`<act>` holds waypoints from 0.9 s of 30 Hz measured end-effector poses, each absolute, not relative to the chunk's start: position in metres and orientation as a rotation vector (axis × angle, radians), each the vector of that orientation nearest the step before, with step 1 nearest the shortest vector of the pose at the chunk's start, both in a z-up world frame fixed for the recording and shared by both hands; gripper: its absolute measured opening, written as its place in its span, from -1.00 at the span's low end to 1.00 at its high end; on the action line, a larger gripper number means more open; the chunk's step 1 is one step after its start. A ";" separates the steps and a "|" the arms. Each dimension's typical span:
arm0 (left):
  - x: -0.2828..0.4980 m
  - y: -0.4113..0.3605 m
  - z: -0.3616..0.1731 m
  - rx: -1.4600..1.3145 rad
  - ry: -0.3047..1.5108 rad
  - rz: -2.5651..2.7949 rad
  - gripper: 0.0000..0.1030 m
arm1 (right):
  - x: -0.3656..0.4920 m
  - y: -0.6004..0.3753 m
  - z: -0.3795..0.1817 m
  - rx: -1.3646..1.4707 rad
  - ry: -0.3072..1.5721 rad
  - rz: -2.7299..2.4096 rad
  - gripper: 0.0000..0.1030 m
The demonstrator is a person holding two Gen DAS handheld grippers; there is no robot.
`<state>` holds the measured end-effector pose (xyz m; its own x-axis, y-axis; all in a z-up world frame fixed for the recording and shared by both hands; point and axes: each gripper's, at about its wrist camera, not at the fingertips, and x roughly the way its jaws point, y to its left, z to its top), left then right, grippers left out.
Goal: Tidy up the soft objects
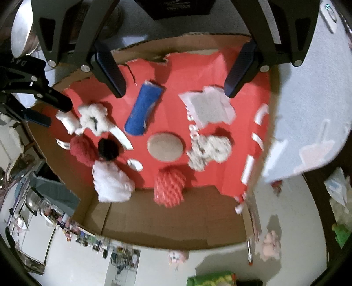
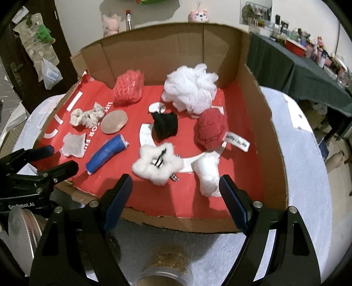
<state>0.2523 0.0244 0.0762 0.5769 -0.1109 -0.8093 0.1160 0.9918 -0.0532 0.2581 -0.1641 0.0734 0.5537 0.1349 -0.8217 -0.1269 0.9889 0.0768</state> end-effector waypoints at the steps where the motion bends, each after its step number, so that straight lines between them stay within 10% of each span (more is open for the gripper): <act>1: 0.251 0.025 0.080 0.011 0.934 -0.124 0.79 | 0.258 -0.164 0.075 0.006 0.965 0.153 0.57; 27: 0.073 0.023 0.120 -0.027 0.618 -0.130 1.00 | 0.075 -0.153 0.122 -0.039 0.657 0.142 0.86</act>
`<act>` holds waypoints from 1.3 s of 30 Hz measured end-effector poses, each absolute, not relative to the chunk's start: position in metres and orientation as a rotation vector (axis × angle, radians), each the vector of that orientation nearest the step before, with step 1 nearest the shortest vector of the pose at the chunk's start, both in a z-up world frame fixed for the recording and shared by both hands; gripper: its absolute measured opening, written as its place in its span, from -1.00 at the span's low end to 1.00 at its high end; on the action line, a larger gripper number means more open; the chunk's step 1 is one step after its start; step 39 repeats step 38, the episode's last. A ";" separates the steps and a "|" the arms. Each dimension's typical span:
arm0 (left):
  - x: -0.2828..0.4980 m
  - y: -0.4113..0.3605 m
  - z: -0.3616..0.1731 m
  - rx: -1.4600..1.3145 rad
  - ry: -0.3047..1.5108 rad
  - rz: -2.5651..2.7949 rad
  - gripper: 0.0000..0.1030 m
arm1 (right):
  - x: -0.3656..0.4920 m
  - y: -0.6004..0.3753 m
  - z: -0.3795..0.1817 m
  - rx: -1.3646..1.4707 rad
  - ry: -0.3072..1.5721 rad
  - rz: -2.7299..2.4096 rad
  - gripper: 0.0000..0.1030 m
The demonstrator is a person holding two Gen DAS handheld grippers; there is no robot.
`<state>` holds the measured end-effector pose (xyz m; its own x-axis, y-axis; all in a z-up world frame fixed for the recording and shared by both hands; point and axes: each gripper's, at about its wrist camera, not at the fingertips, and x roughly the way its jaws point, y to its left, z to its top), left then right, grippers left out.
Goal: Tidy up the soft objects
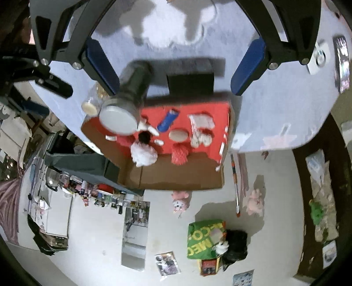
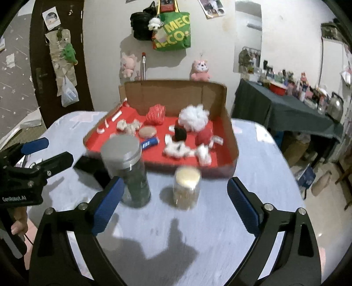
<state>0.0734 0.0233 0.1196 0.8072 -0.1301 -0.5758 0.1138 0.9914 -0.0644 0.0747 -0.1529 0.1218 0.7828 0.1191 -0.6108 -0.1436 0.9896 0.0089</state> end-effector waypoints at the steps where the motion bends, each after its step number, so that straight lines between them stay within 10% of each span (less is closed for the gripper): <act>1: 0.072 0.023 0.113 -0.032 0.628 -0.126 1.00 | 0.072 -0.153 0.112 -0.033 0.676 0.136 0.86; 39: 0.089 0.005 0.006 0.002 0.857 -0.019 1.00 | 0.086 -0.165 0.003 -0.015 0.836 0.019 0.90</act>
